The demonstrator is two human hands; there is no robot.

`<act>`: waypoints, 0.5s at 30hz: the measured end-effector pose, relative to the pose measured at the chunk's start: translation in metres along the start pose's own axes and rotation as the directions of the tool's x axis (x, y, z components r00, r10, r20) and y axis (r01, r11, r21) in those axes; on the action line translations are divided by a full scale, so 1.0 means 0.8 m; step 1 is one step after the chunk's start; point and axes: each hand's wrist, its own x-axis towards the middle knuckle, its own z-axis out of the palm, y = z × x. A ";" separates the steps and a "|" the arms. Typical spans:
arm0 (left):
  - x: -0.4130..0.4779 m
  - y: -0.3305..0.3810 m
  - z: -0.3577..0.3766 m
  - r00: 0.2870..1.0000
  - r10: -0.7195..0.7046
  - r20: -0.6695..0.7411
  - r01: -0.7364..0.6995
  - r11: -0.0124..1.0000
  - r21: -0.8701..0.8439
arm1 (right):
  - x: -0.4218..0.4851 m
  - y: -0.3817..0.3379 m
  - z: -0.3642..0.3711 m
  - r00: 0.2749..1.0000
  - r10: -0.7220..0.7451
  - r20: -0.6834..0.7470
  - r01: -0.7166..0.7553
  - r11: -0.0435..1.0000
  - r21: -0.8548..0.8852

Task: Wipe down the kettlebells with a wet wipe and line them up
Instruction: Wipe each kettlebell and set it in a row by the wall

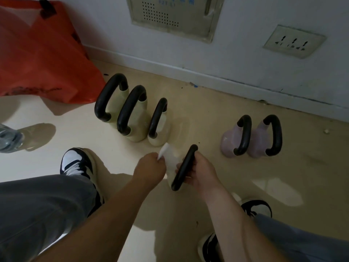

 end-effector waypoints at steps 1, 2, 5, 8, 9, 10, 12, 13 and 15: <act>-0.004 0.001 0.000 0.992 -0.050 0.113 0.059 0.995 -0.078 | 0.001 -0.002 0.007 1.000 -0.002 -0.016 0.002 1.000 0.003; -0.010 0.005 0.000 0.974 -0.083 0.209 0.117 0.981 -0.157 | 0.003 -0.004 0.014 0.999 -0.008 -0.049 0.006 0.999 -0.032; -0.021 0.023 0.006 0.918 -0.121 0.378 0.238 0.930 -0.281 | 0.003 -0.014 0.022 0.985 -0.084 -0.149 0.053 0.977 -0.205; -0.018 0.039 0.014 0.886 -0.138 0.442 0.344 0.834 -0.430 | 0.006 -0.023 0.023 0.968 -0.136 -0.212 0.063 0.945 -0.320; -0.017 0.045 0.016 0.874 -0.148 0.463 0.382 0.798 -0.467 | 0.011 -0.024 0.022 0.969 -0.122 -0.217 0.048 0.947 -0.318; -0.014 0.050 0.017 0.864 -0.152 0.480 0.409 0.767 -0.495 | 0.015 -0.023 0.020 0.977 -0.078 -0.200 0.022 0.963 -0.267; -0.010 0.059 0.022 0.849 -0.148 0.507 0.442 0.724 -0.529 | 0.022 -0.020 0.019 0.988 0.040 -0.150 -0.059 0.990 -0.129; -0.009 0.064 0.022 0.846 -0.143 0.514 0.450 0.708 -0.544 | 0.025 -0.020 0.020 0.988 0.074 -0.139 -0.085 0.993 -0.081; -0.002 0.075 0.025 0.838 -0.133 0.529 0.471 0.666 -0.578 | 0.033 -0.032 0.021 0.987 0.070 -0.147 -0.078 0.996 -0.047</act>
